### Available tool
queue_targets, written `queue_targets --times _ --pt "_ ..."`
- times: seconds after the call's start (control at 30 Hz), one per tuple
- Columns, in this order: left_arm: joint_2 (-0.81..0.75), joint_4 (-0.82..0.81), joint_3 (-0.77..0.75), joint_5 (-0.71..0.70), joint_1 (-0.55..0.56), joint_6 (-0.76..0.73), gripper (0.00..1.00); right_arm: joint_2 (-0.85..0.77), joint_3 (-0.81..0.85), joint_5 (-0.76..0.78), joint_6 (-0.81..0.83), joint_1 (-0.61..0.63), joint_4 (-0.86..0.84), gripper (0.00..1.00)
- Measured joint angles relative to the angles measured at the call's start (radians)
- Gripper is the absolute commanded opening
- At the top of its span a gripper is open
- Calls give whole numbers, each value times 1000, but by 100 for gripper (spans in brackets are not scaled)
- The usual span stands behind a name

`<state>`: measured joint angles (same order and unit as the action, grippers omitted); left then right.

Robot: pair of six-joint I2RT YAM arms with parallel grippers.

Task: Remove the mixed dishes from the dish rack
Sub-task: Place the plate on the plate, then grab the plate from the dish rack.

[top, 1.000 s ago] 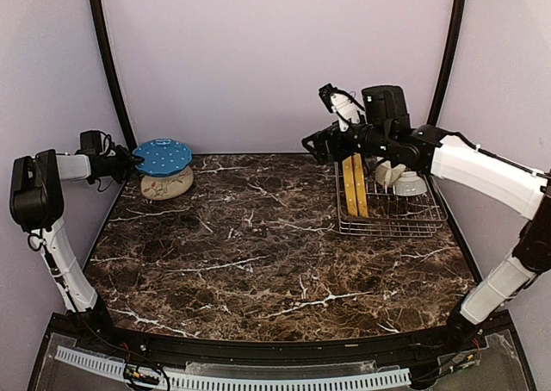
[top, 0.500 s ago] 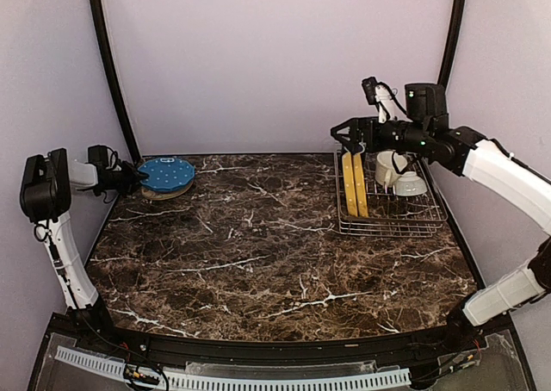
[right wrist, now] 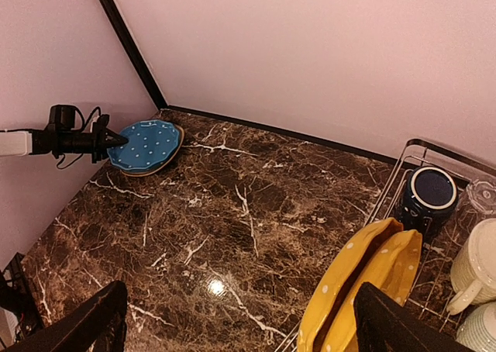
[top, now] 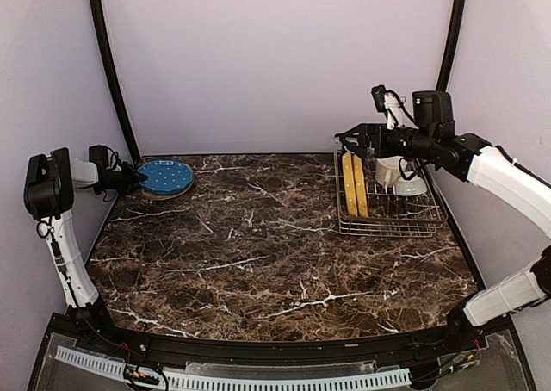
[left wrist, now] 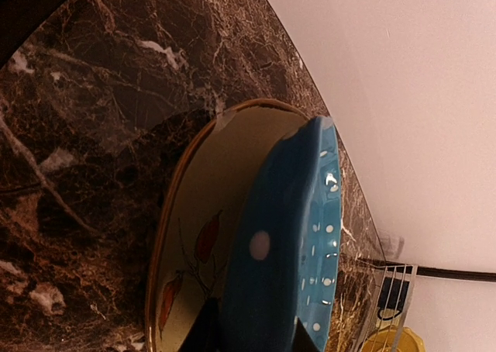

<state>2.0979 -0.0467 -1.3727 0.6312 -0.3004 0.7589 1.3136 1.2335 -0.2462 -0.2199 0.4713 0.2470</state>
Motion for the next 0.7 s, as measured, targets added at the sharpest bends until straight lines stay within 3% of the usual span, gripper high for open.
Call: queue_targets --times 0.33,0.7 --pt "5 86 -56 -18 0 -46 27 0 -2 -19 -10 -16 -1 99" --pt "12 192 -86 -53 0 -95 55 -10 -11 -23 -22 -17 -2 99"
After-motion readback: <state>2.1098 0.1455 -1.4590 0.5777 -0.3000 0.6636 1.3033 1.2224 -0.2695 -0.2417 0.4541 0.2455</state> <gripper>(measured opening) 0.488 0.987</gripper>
